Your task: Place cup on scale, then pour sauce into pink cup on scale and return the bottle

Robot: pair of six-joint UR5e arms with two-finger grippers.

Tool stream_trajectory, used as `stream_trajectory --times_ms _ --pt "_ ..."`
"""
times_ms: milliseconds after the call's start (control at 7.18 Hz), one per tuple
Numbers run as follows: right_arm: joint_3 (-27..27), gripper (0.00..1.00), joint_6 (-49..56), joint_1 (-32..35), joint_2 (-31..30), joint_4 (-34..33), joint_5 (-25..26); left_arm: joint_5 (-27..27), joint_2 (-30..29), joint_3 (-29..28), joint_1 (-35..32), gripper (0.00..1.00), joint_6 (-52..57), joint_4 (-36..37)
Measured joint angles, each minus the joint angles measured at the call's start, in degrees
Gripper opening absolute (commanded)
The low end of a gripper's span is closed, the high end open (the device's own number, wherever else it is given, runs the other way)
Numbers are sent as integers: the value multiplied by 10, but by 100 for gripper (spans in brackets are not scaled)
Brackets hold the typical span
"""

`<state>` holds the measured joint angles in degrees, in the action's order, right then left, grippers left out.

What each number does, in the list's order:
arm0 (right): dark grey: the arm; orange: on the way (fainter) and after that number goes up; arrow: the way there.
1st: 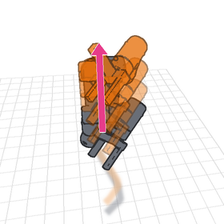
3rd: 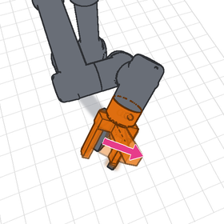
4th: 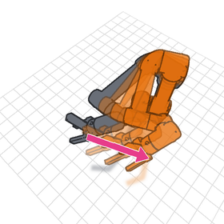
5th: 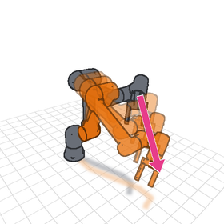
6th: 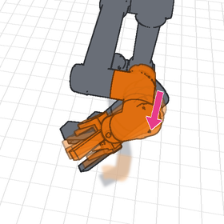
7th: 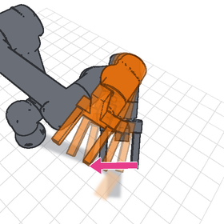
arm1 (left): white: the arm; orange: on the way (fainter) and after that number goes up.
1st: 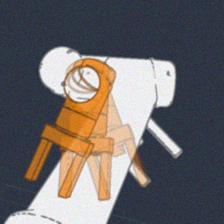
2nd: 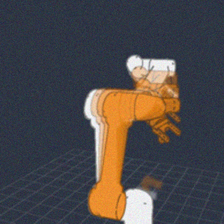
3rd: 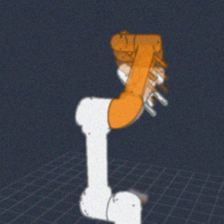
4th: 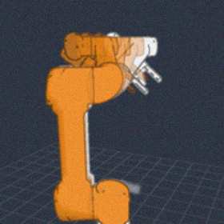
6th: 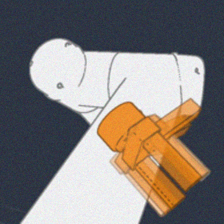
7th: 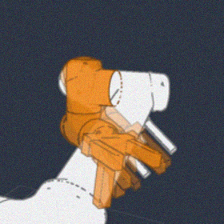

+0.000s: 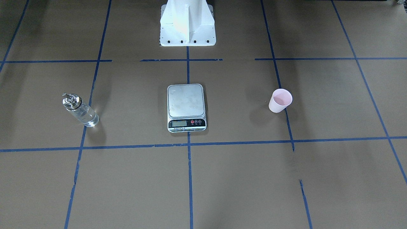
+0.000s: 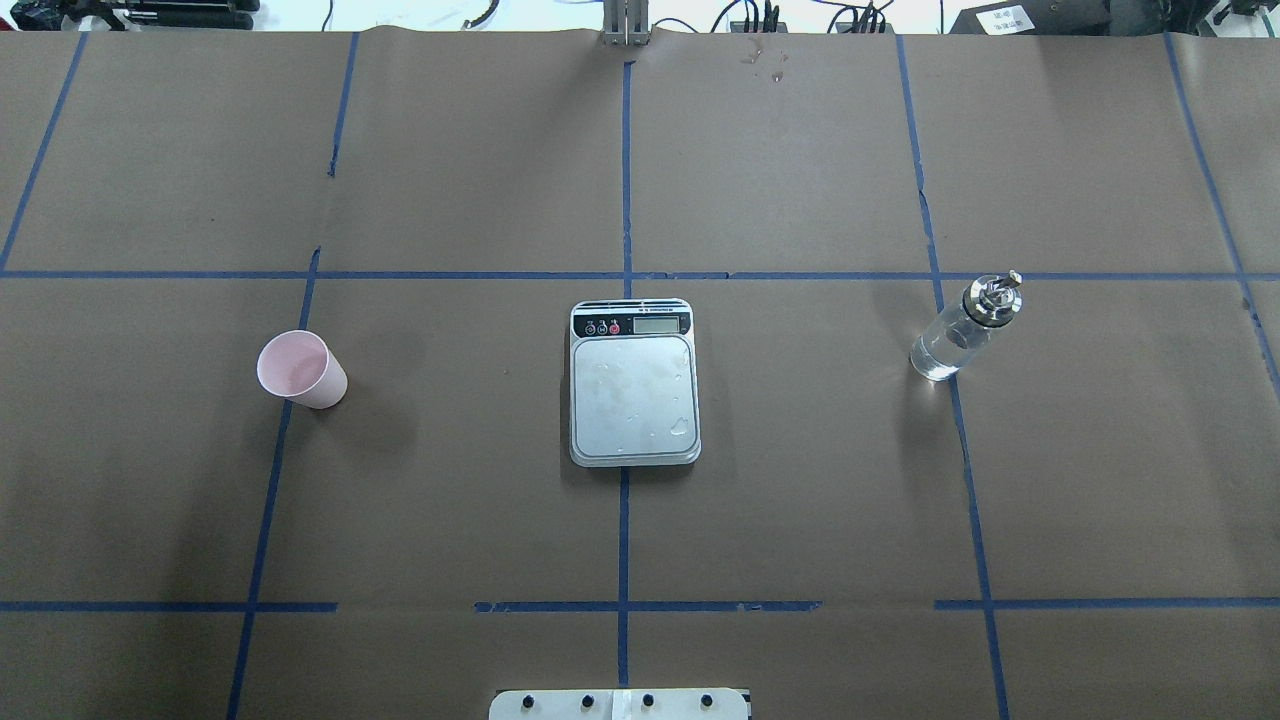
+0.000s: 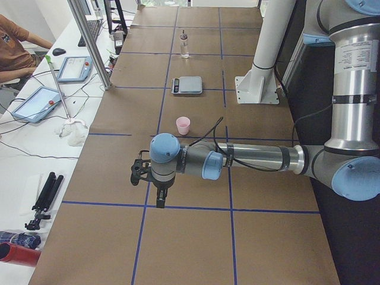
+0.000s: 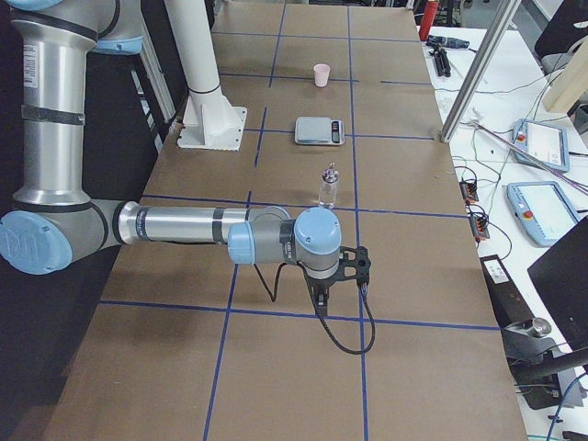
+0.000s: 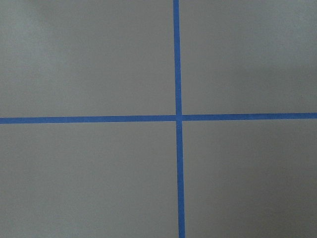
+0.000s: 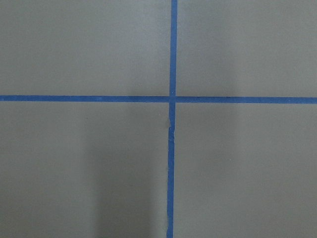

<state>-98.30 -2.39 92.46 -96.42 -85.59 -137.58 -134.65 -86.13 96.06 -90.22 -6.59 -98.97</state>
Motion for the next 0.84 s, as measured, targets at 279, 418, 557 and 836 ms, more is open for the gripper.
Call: stream_trajectory --times_ms 279,418,557,836 --pt "-1 100 -1 0 0 4 -1 0 0 0 0 100 0 0" --pt "-2 100 -1 0 0 5 -1 1 -2 2 0 100 0 0" --pt "-4 100 -1 0 0 5 -1 3 -6 14 1 100 -2 7" --pt "-8 100 -1 0 0 6 -2 15 -26 81 5 100 -15 61"
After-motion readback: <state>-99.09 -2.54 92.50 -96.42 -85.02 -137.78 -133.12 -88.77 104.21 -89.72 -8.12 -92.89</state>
